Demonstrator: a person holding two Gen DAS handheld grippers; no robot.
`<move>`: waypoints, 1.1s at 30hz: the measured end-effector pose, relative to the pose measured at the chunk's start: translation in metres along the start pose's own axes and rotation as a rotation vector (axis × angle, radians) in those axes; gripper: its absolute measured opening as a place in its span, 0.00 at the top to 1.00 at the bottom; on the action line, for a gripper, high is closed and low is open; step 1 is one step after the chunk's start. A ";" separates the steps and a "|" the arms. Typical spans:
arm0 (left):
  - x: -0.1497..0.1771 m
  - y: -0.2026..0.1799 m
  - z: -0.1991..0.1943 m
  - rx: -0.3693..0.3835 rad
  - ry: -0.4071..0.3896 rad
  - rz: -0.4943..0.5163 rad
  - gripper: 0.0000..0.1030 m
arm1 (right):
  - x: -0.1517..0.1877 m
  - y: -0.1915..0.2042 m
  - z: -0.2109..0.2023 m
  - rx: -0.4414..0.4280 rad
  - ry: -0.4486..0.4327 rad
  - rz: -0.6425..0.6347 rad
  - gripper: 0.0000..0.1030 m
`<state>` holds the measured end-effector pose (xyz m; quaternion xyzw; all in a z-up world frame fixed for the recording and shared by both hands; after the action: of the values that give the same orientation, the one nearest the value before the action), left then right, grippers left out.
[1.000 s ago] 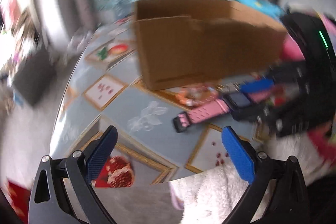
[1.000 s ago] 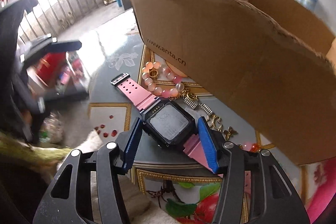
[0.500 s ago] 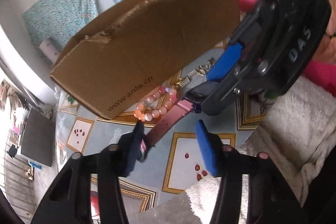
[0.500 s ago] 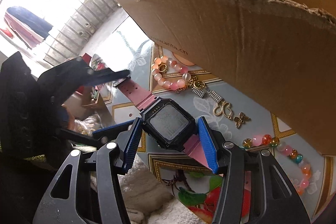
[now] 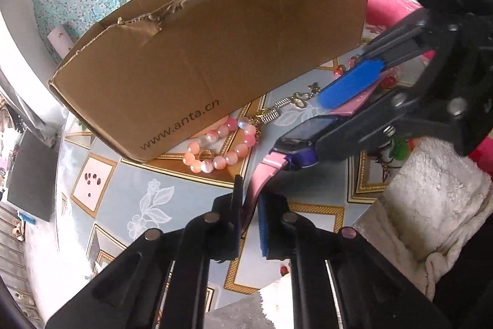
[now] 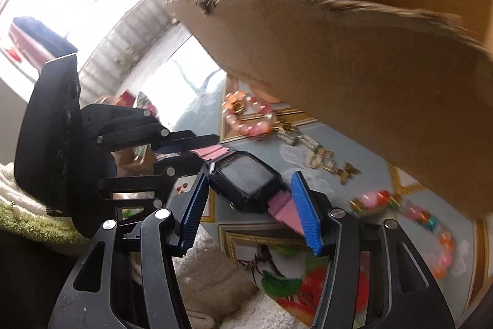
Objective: Organize jewelry
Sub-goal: 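Lift the watch with the right tool and carry it over the box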
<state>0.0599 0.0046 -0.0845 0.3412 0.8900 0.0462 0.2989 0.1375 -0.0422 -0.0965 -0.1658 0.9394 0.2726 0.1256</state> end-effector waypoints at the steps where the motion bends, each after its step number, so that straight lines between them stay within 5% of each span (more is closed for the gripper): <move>1: 0.000 0.002 0.000 0.005 0.000 0.000 0.93 | 0.005 -0.002 -0.008 0.021 -0.034 0.000 0.47; 9: 0.000 0.004 0.005 0.038 0.004 0.020 0.93 | 0.043 -0.028 -0.050 0.161 -0.190 0.055 0.50; 16: -0.001 0.004 0.005 0.054 0.003 0.033 0.93 | 0.045 -0.016 -0.039 0.407 -0.240 -0.219 0.58; 22: -0.002 0.003 0.004 0.052 0.004 0.039 0.93 | 0.046 -0.018 -0.023 0.551 -0.236 -0.347 0.77; 26: -0.002 0.002 0.005 0.048 -0.001 0.031 0.93 | 0.044 -0.025 -0.031 0.567 -0.285 -0.316 0.94; 33: -0.009 -0.001 -0.007 0.020 -0.035 0.005 0.97 | 0.043 -0.015 -0.049 0.628 -0.398 -0.337 0.99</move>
<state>0.0601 -0.0010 -0.0747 0.3470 0.8843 0.0322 0.3107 0.0969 -0.0917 -0.0770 -0.2148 0.8940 -0.0252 0.3925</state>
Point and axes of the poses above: each gripper's, at about its wrist camera, not at the fingertips, and z roughly the way its jaws point, y to its left, x to its underside, the point moved 6 cm from there along z, roughly the way its jaws point, and after that the axes turned 11 degrees about z, right-handed, at the moved point
